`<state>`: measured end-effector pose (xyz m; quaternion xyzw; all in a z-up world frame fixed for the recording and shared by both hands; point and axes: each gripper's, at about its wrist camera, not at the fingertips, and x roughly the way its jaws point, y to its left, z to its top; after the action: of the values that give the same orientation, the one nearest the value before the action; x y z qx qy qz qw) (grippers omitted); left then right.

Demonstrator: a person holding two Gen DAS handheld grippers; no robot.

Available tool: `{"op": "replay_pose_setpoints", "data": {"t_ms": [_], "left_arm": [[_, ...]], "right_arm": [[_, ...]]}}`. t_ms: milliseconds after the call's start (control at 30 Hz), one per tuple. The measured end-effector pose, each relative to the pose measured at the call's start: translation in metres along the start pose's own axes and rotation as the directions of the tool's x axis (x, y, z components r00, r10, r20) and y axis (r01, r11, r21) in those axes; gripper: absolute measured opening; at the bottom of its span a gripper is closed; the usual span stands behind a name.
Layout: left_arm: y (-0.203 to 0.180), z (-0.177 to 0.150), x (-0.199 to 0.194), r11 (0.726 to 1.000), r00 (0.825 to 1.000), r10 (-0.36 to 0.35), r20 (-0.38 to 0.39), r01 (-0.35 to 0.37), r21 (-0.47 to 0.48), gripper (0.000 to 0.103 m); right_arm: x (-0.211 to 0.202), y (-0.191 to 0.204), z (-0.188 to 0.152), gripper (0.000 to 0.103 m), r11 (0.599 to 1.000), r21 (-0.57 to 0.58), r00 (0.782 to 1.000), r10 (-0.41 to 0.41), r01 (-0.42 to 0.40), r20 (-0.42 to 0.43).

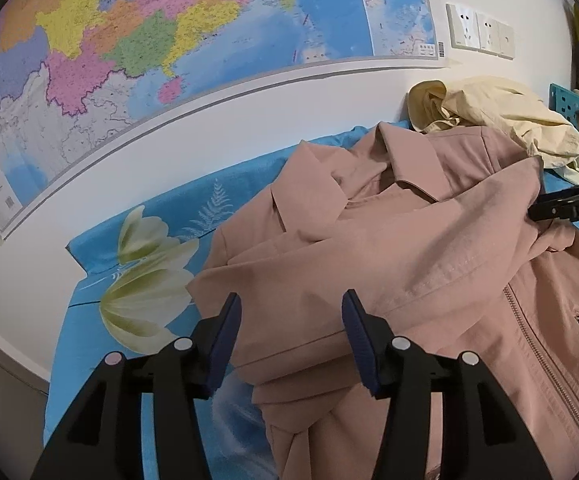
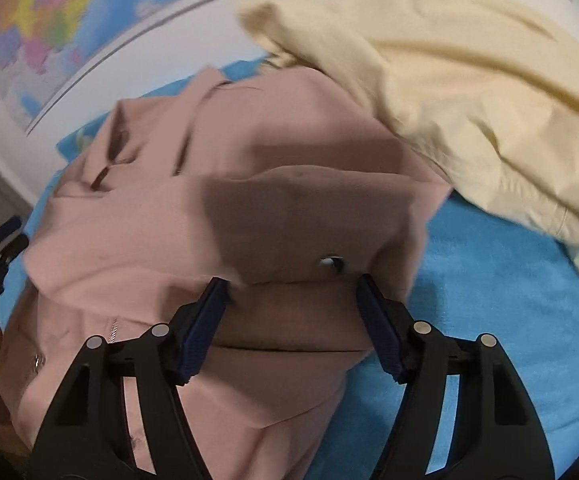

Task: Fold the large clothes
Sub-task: 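Smooth the folded jacket with both grippers open over the cuff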

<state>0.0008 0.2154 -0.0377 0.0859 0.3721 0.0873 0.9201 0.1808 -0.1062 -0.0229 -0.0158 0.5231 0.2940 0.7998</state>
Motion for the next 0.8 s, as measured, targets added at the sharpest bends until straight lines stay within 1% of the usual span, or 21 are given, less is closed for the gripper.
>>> {"op": "replay_pose_setpoints", "data": {"t_ms": [33, 133, 267, 333, 367, 433, 467, 500, 533, 567, 600, 667, 733, 767, 800], "left_arm": [[0.001, -0.001, 0.0, 1.0, 1.0, 0.003, 0.0, -0.003, -0.001, 0.051], [0.003, -0.003, -0.002, 1.0, 1.0, 0.008, -0.005, -0.008, -0.005, 0.055], [0.009, -0.01, -0.01, 1.0, 1.0, 0.006, -0.01, -0.006, -0.021, 0.059], [0.015, -0.016, -0.016, 0.999, 1.0, -0.009, -0.013, 0.008, -0.038, 0.064], [0.019, -0.021, -0.02, 0.998, 1.0, -0.024, -0.016, 0.023, -0.05, 0.064], [0.027, -0.031, -0.027, 0.995, 0.997, -0.066, -0.028, 0.064, -0.079, 0.067], [0.033, -0.038, -0.032, 0.99, 0.994, -0.102, -0.035, 0.098, -0.1, 0.068], [0.037, -0.045, -0.036, 0.986, 0.992, -0.123, -0.038, 0.118, -0.115, 0.069], [0.041, -0.052, -0.04, 0.981, 0.988, -0.146, -0.042, 0.139, -0.136, 0.07], [0.048, -0.064, -0.045, 0.97, 0.982, -0.185, -0.05, 0.174, -0.167, 0.071], [0.051, -0.07, -0.048, 0.965, 0.979, -0.199, -0.053, 0.186, -0.186, 0.071], [0.063, -0.092, -0.056, 0.943, 0.968, -0.242, -0.064, 0.22, -0.248, 0.073], [0.071, -0.112, -0.061, 0.915, 0.951, -0.301, -0.072, 0.266, -0.304, 0.073], [0.073, -0.12, -0.064, 0.903, 0.945, -0.319, -0.077, 0.278, -0.326, 0.073], [0.073, -0.13, -0.066, 0.886, 0.931, -0.355, -0.081, 0.307, -0.349, 0.073]], "right_arm": [[0.0, -0.003, -0.001, 0.068, 1.0, 0.019, 1.0, 0.013, -0.013, 0.003], [-0.009, -0.003, -0.002, 0.07, 1.0, 0.015, 1.0, 0.014, -0.014, 0.01], [-0.036, 0.006, -0.01, 0.074, 0.999, 0.001, 0.998, 0.038, -0.038, 0.046], [-0.051, 0.01, -0.016, 0.075, 0.998, -0.01, 0.996, 0.058, -0.057, 0.067], [-0.057, 0.013, -0.02, 0.076, 0.997, -0.012, 0.995, 0.07, -0.07, 0.076], [-0.073, 0.014, -0.031, 0.078, 0.992, -0.007, 0.988, 0.128, -0.128, 0.085], [-0.08, 0.015, -0.036, 0.081, 0.987, -0.008, 0.984, 0.159, -0.159, 0.083], [-0.086, 0.017, -0.042, 0.083, 0.984, -0.01, 0.98, 0.178, -0.178, 0.084], [-0.093, 0.016, -0.049, 0.088, 0.982, -0.009, 0.979, 0.186, -0.186, 0.087], [-0.099, 0.014, -0.055, 0.094, 0.981, -0.007, 0.978, 0.193, -0.193, 0.084], [-0.102, 0.014, -0.062, 0.095, 0.98, -0.003, 0.977, 0.199, -0.199, 0.078], [-0.109, 0.01, -0.08, 0.096, 0.976, 0.011, 0.975, 0.215, -0.216, 0.064], [-0.111, 0.009, -0.097, 0.098, 0.975, 0.026, 0.975, 0.22, -0.221, 0.044], [-0.111, 0.007, -0.107, 0.098, 0.973, 0.036, 0.974, 0.226, -0.227, 0.033], [-0.111, 0.005, -0.117, 0.098, 0.97, 0.048, 0.971, 0.238, -0.239, 0.022]]}}
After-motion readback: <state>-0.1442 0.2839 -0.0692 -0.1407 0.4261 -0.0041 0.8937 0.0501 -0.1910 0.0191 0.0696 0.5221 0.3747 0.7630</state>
